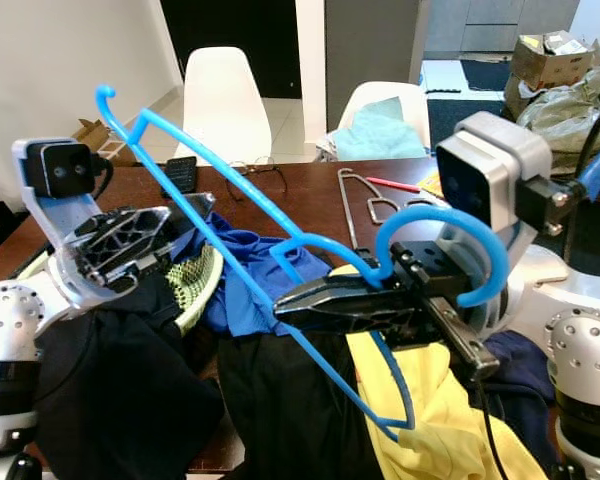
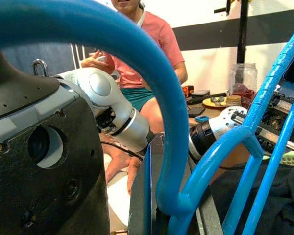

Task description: Hang hanger

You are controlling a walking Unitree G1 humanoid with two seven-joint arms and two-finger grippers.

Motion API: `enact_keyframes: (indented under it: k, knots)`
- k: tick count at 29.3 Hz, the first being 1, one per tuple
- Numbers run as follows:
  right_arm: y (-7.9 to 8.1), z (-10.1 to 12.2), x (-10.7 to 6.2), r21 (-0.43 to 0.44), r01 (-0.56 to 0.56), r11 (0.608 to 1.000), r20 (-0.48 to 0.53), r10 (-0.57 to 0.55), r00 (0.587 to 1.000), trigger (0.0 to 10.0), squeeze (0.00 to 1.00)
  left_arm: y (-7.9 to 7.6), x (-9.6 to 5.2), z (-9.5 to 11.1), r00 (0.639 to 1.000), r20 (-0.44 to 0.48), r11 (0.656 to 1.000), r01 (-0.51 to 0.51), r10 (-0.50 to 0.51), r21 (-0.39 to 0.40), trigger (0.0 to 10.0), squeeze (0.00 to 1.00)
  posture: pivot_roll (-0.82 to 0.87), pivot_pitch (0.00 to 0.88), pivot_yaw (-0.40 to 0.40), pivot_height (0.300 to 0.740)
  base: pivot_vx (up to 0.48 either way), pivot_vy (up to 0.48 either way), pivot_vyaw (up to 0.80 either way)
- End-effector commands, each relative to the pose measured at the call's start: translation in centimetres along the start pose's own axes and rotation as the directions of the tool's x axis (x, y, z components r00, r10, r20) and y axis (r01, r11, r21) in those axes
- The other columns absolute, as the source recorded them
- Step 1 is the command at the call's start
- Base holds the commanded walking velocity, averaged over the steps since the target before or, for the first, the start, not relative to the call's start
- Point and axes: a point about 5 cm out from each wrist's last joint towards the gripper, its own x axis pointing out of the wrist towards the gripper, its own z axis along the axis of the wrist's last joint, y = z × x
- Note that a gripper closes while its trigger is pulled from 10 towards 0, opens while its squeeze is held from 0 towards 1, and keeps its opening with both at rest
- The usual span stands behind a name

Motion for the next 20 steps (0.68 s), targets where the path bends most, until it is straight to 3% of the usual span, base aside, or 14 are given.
enact_keyframes:
  k: [1,5,6,8,15,17,18,19,20]
  knots:
    - [0.3,0.0,0.3,-0.008,-0.019,1.0,-0.03,0.019,0.999,10.0,0.0,-0.2,0.2,0.3,0.999,-0.049,1.0,0.011,-0.011,0.015,0.2,0.0,-0.1,0.0,0.065,0.74,0.0,0.0,0.0]
    - [0.3,-0.1,0.3,-0.007,-0.02,1.0,-0.033,0.019,0.999,10.0,0.0,-0.2,0.4,0.2,0.998,-0.054,1.0,0.018,-0.017,0.015,0.0,0.0,-0.1,0.0,0.065,0.74,0.0,0.0,0.0]
    - [0.3,-0.1,0.3,-0.007,-0.02,1.0,-0.035,0.02,0.999,10.0,0.0,-0.2,0.5,0.2,0.998,-0.058,1.0,0.02,-0.019,0.016,0.5,0.0,-0.1,0.0,0.065,0.74,0.0,0.0,0.0]
    - [0.3,-0.1,0.3,-0.007,-0.02,1.0,-0.035,0.02,0.999,10.0,0.0,-0.2,0.5,0.2,0.998,-0.058,1.0,0.02,-0.019,0.016,0.5,0.0,-0.1,0.0,0.065,0.74,0.0,0.0,0.0]
    - [-0.3,-0.5,0.4,-0.02,0.023,1.0,-0.061,-0.024,0.998,10.0,0.0,-0.4,0.6,0.1,0.997,-0.067,0.999,0.036,-0.035,0.019,0.0,0.0,-0.1,0.0,0.067,0.74,0.0,0.0,0.0]
    - [-1.9,-0.9,0.1,-0.082,0.161,0.984,-0.081,-0.167,0.983,10.0,0.0,-0.6,0.5,0.2,0.997,-0.068,0.999,0.026,-0.023,0.032,0.0,0.0,-0.1,0.0,0.067,0.74,0.0,0.0,0.0]
    - [-1.9,-0.9,0.1,-0.082,0.161,0.984,-0.081,-0.167,0.983,10.0,0.0,-0.6,0.5,0.2,0.997,-0.068,0.999,0.026,-0.023,0.032,0.0,0.0,-0.1,0.0,0.067,0.74,0.0,0.0,0.0]
    - [-2.7,-1.0,-0.1,-0.099,0.226,0.969,-0.081,-0.235,0.969,10.0,0.13,-0.7,0.4,0.3,0.998,-0.066,0.999,0.017,-0.015,0.043,0.0,0.0,-0.1,0.0,0.064,0.74,0.0,0.0,0.0]
    - [-2.7,-1.0,-0.1,-0.099,0.226,0.969,-0.081,-0.235,0.969,10.0,0.13,-0.7,0.4,0.3,0.998,-0.066,0.999,0.017,-0.015,0.043,0.0,0.0,-0.1,0.0,0.064,0.74,0.0,0.0,0.0]
